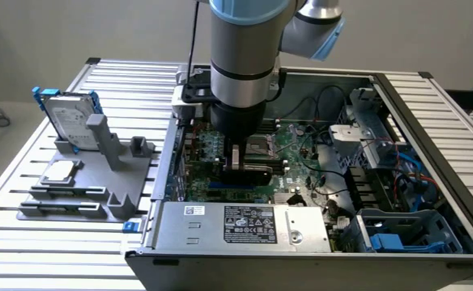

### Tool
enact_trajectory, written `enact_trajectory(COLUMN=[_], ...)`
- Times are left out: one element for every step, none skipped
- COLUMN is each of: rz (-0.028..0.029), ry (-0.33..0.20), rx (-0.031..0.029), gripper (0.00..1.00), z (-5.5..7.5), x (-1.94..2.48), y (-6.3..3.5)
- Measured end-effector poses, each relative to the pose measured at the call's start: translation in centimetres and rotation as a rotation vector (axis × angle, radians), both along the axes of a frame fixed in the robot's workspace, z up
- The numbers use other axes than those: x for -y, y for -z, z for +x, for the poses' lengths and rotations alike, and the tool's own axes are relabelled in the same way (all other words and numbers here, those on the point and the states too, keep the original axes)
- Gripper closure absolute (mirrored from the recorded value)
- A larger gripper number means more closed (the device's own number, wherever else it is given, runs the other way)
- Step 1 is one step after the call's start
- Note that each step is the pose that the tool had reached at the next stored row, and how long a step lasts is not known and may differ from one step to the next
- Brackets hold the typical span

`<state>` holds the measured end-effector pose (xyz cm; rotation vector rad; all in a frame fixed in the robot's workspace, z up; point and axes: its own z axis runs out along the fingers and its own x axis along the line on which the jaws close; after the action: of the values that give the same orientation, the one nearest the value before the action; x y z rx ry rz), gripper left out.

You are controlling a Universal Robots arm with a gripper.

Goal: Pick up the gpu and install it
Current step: 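Insert the gpu into the slot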

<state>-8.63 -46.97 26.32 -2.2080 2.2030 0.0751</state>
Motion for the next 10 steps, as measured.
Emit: enact_trajectory(rz=[0.0003, 0.0004, 0.0004, 0.0005, 0.0005, 0.0004, 0.0004, 0.0004, 0.0005, 0.0004], ry=[0.000, 0.001, 0.001, 0.001, 0.001, 0.001, 0.001, 0.001, 0.001, 0.001], rx=[-0.0001, -0.0004, -0.0008, -0.0013, -0.0023, -0.0038, -0.0053, -0.0066, -0.0077, -0.0086], gripper=[0.74, 0.74, 0.74, 0.74, 0.74, 0.74, 0.74, 0.74, 0.74, 0.74], z=[0.00, 0.00, 0.00, 0.00, 0.01, 0.01, 0.00, 0.00, 0.00, 0.00], x=[0.00, 0.01, 0.01, 0.01, 0.02, 0.03, 0.03, 0.03, 0.04, 0.04], y=[0.01, 0.03, 0.07, 0.12, 0.16, 0.21, 0.27, 0.34, 0.40, 0.46])
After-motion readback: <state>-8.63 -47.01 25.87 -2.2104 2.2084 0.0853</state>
